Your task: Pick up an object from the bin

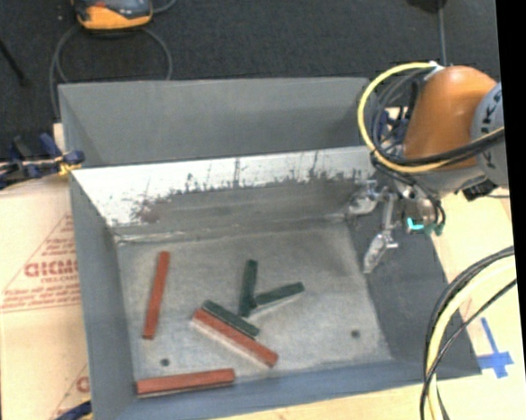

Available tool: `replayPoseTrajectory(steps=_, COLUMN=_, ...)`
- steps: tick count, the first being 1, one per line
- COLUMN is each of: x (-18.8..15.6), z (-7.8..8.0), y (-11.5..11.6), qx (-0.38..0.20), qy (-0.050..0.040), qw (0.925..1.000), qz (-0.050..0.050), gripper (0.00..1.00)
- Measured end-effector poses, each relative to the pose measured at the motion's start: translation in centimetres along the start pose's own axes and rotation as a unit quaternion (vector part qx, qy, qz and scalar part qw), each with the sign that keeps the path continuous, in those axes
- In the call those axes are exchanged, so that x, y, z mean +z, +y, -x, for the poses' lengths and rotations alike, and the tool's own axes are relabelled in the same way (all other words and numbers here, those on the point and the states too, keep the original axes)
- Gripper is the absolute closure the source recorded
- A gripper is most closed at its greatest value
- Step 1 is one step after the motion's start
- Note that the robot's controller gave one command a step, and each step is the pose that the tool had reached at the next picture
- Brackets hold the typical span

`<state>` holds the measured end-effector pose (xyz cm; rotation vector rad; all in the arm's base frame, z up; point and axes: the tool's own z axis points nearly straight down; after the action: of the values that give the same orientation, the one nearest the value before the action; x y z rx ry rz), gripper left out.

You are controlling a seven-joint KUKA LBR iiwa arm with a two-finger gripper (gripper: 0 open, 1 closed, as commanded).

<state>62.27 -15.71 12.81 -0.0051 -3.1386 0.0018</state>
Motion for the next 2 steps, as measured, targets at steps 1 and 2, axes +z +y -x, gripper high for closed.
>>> replayPoseTrajectory(steps=1, x=-0.5, z=0.2, y=0.0, qx=-0.001, qy=-0.0038, qw=1.0000, qz=-0.001, gripper=0.00)
replayPoseTrajectory(steps=2, x=1.8, z=-1.8, y=5.8, qx=0.026, qy=-0.0044, qw=0.9997, qz=0.001, gripper=0.00)
